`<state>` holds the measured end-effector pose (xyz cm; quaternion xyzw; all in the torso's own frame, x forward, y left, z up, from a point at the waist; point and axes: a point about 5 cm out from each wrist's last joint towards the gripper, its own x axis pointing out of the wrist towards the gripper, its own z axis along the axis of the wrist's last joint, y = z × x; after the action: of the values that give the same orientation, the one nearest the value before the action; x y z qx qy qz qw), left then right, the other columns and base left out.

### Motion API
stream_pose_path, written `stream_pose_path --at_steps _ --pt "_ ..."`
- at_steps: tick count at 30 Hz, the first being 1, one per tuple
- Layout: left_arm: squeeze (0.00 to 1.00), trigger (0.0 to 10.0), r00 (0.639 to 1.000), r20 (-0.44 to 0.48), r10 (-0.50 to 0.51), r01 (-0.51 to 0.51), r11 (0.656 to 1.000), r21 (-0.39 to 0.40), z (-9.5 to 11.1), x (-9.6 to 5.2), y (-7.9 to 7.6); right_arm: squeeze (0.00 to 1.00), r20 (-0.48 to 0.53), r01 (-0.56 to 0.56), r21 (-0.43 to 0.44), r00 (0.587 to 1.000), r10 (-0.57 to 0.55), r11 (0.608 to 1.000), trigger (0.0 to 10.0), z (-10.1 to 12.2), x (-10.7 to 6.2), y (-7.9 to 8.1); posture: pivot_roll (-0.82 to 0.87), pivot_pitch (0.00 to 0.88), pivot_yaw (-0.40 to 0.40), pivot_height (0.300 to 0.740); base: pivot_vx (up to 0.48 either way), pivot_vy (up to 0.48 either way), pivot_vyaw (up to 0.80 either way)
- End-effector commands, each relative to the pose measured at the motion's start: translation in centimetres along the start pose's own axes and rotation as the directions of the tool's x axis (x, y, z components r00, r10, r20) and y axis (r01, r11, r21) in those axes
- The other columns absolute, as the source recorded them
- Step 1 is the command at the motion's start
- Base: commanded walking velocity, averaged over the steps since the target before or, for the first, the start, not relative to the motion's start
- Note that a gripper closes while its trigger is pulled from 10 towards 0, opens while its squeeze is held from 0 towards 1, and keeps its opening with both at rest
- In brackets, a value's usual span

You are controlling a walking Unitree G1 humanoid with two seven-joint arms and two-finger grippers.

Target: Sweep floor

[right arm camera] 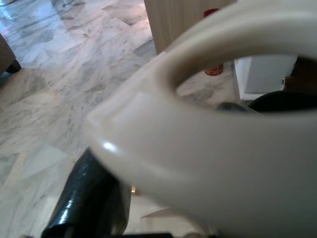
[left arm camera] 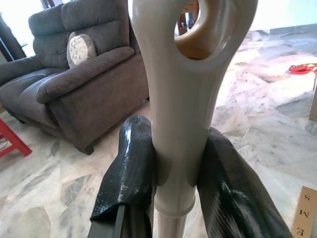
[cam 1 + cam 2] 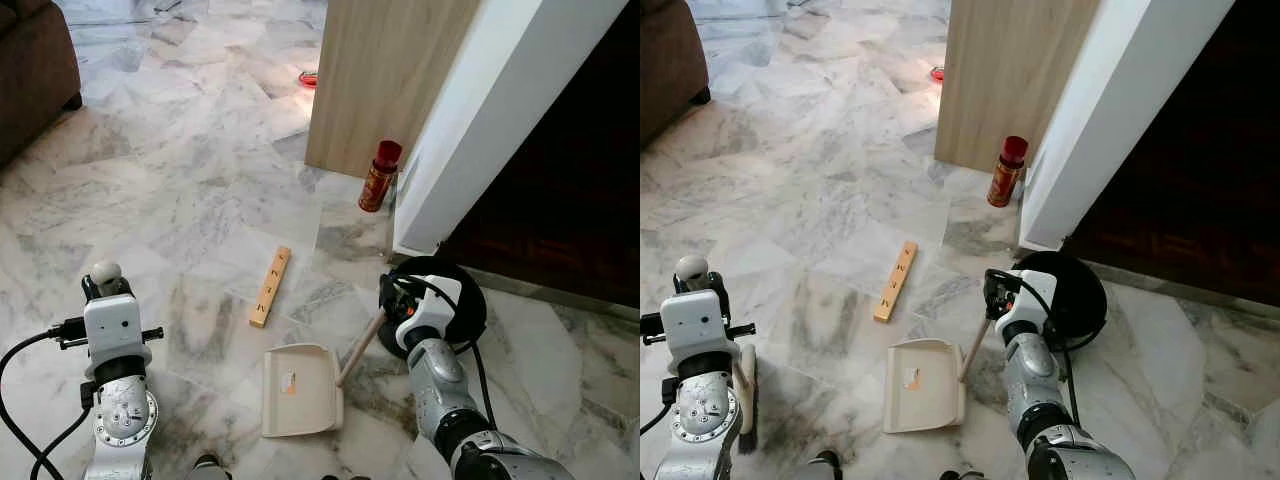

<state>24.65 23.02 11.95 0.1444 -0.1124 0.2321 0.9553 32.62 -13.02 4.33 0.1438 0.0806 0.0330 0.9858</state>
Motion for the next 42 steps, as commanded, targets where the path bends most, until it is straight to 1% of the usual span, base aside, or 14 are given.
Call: stream_pose_path --at_steps 1,14,21,26,29,31,32,33,34,36,39,42 --pt "0.0 10.0 0.999 0.037 -0.009 0.008 1.0 0.016 0.6 0.3 -0.1 0.0 -0.005 0.005 0.009 1.0 -0.005 1.0 0.0 -0.2 -0.2 -0.3 0.2 0.169 -0.144 0.74 0.0 0.0 0.0" --pt "0.0 10.0 0.999 0.045 -0.01 0.009 1.0 0.009 0.7 1.0 -0.6 0.0 0.0 -0.029 -0.007 1.0 0.029 1.0 0.0 0.3 0.2 -0.1 0.2 0.138 -0.143 0.74 0.0 0.0 0.0" --pt "0.0 10.0 0.999 0.051 -0.007 0.007 1.0 0.005 0.7 1.5 -0.7 0.0 -0.001 -0.025 -0.017 1.0 0.025 1.0 0.0 0.7 0.4 -0.3 0.2 0.118 -0.142 0.74 0.0 0.0 0.0" --pt "0.0 10.0 0.998 0.055 -0.007 0.006 1.0 0.004 0.7 1.9 -0.8 0.0 0.001 -0.031 -0.045 1.0 0.031 0.998 0.0 0.9 0.4 -0.5 0.19 0.097 -0.138 0.74 0.0 0.0 0.0" --pt "0.0 10.0 0.998 0.062 -0.007 0.007 1.0 0.003 0.7 2.2 -0.9 0.0 0.01 -0.016 -0.067 1.0 0.017 0.998 0.0 1.1 0.5 -0.8 0.19 0.081 -0.136 0.74 0.0 0.0 0.0" --pt "0.0 10.0 0.997 0.071 -0.011 0.011 1.0 0.001 0.9 2.3 -1.0 0.0 0.022 0.041 -0.08 0.999 -0.04 0.996 0.0 1.5 0.5 -1.4 0.19 0.077 -0.135 0.74 0.0 0.0 0.0" --pt "0.0 10.0 0.997 0.074 -0.012 0.012 1.0 0.0 1.0 2.4 -1.0 0.0 0.021 0.057 -0.098 0.998 -0.055 0.994 0.0 1.7 0.6 -1.6 0.19 0.073 -0.134 0.74 0.0 0.0 0.0" --pt "0.0 10.0 0.997 0.074 -0.012 0.012 1.0 0.0 1.0 2.4 -1.0 0.0 0.021 0.057 -0.098 0.998 -0.055 0.994 0.0 1.7 0.6 -1.6 0.19 0.073 -0.134 0.74 0.0 0.0 0.0" --pt "0.0 10.0 0.997 0.078 -0.024 0.024 1.0 0.0 1.1 2.4 -1.1 0.0 0.04 0.072 -0.107 0.997 -0.068 0.992 10.0 2.2 0.7 -1.8 0.19 0.067 -0.132 0.74 0.0 0.0 0.0" --pt "0.0 10.0 0.995 0.087 -0.043 0.043 0.999 -0.001 1.3 2.4 -1.2 0.0 0.073 0.086 -0.103 0.994 -0.079 0.991 10.0 2.8 0.8 -2.1 0.18 0.067 -0.131 0.74 0.0 0.0 0.0" --pt "0.0 10.0 0.99 0.117 -0.081 0.079 0.997 0.018 1.7 2.3 -1.6 0.0 0.137 0.076 -0.096 0.989 -0.062 0.992 10.0 4.1 1.0 -2.3 0.18 0.065 -0.13 0.74 0.0 0.0 0.0" --pt "0.0 10.0 0.988 0.127 -0.093 0.09 0.996 0.025 1.9 2.2 -1.8 0.0 0.181 0.074 -0.117 0.982 -0.052 0.99 10.0 4.9 1.0 -2.5 0.17 0.07 -0.132 0.74 0.0 0.0 0.0"
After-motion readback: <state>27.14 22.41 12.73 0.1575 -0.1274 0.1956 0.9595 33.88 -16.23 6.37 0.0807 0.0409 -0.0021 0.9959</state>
